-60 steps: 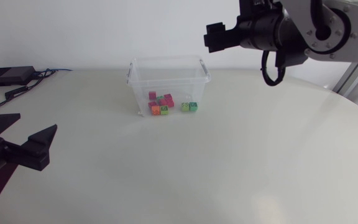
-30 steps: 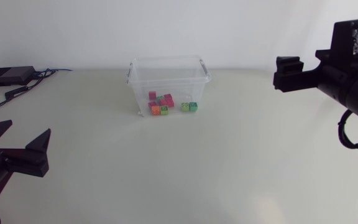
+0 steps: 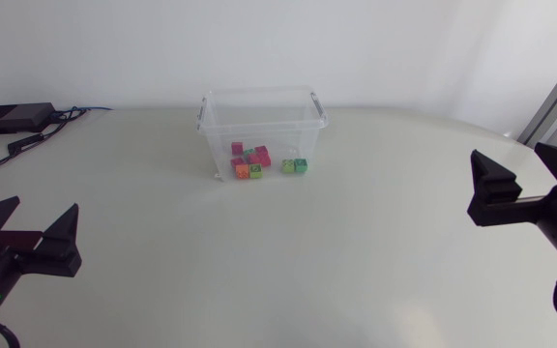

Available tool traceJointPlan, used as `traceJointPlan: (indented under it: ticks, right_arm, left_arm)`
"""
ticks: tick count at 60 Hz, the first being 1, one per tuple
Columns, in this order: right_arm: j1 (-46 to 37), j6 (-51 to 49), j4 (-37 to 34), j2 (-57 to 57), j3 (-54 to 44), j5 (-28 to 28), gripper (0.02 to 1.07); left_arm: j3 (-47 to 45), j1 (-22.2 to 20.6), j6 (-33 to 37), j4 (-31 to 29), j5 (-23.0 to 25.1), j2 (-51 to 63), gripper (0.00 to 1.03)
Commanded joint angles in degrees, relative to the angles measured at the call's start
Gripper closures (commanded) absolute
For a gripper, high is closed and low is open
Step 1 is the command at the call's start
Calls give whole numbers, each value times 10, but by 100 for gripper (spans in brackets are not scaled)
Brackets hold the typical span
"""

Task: Place the duplo bricks in the container

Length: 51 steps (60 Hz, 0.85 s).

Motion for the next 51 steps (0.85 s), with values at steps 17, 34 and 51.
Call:
traceJointPlan:
  ticks: [17,34,51]
  right_arm:
    - [-75,38,9,-105,-110,-81,7]
    - [-135,68,13,-188,-190,-149,7]
    - [-166,84,16,-231,-231,-185,7]
  left_arm:
    - [-54,-17,-68,29,9,-46,4]
    - [-87,-29,-112,47,13,-79,4]
    - [-105,-36,-135,56,16,-96,4]
